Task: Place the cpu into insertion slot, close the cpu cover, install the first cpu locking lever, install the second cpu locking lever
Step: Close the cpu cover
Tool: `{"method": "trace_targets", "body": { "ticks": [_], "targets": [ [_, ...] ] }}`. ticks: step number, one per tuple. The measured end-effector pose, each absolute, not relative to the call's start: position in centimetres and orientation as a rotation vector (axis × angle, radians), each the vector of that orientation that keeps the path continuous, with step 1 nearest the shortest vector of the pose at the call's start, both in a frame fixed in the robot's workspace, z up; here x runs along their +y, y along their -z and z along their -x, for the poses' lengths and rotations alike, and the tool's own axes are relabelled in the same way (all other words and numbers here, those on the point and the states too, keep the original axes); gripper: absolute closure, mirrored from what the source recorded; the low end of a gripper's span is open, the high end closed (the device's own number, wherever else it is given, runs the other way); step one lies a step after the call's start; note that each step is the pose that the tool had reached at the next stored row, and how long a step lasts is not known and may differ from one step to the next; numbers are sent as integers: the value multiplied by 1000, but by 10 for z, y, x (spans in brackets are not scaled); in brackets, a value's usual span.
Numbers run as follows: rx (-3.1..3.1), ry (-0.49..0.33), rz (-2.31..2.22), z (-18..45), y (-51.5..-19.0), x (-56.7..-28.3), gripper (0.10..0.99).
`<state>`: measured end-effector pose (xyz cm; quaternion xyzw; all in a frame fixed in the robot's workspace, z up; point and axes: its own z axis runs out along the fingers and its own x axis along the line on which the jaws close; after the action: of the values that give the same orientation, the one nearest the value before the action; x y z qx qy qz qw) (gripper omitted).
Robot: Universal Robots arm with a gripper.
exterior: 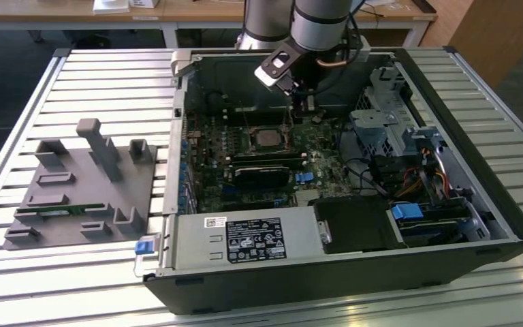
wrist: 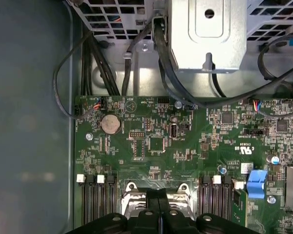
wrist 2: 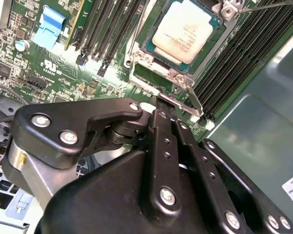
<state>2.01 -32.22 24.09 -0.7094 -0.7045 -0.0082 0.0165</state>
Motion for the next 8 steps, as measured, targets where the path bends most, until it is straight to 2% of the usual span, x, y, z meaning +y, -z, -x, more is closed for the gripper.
{"method": "trace_targets", "body": {
  "ticks": [8],
  "targets": [
    [-2190,25,2206,-15,-241,-322,980]
  ]
}}
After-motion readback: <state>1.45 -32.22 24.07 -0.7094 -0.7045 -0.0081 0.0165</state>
